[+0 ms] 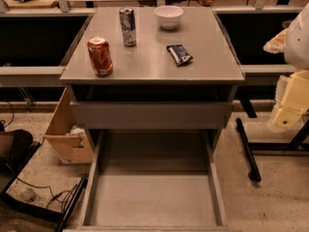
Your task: Place coke can into middle drawer
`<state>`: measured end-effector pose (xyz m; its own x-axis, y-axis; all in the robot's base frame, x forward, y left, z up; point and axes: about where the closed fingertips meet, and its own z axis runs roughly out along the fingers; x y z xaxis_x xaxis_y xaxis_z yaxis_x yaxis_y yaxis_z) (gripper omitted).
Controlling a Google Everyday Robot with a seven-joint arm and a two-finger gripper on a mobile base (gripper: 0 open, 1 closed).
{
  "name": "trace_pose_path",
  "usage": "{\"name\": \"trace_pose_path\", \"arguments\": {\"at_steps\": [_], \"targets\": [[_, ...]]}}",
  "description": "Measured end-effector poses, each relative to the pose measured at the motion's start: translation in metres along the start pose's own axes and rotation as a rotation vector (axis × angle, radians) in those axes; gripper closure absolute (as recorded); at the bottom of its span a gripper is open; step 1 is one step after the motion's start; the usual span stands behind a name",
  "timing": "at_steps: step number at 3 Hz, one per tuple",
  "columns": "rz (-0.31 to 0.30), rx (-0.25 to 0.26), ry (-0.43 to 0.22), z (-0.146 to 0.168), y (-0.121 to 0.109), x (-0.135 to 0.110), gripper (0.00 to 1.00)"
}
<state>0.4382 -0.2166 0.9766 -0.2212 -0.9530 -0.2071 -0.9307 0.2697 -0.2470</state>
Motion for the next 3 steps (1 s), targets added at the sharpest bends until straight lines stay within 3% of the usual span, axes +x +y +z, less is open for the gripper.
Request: {"name": "trace_pose_path", "arguments": {"at_steps": [1, 2, 3], "targets": [[-0.001, 0.003, -0.001, -0.001, 0.0, 0.0, 0.0], [-0.012, 0.121, -0.12, -0.015, -0.036, -0.019, 0.0], [0.018, 0.199, -0.315, -0.012, -0.08, -0.055, 0.0]]}}
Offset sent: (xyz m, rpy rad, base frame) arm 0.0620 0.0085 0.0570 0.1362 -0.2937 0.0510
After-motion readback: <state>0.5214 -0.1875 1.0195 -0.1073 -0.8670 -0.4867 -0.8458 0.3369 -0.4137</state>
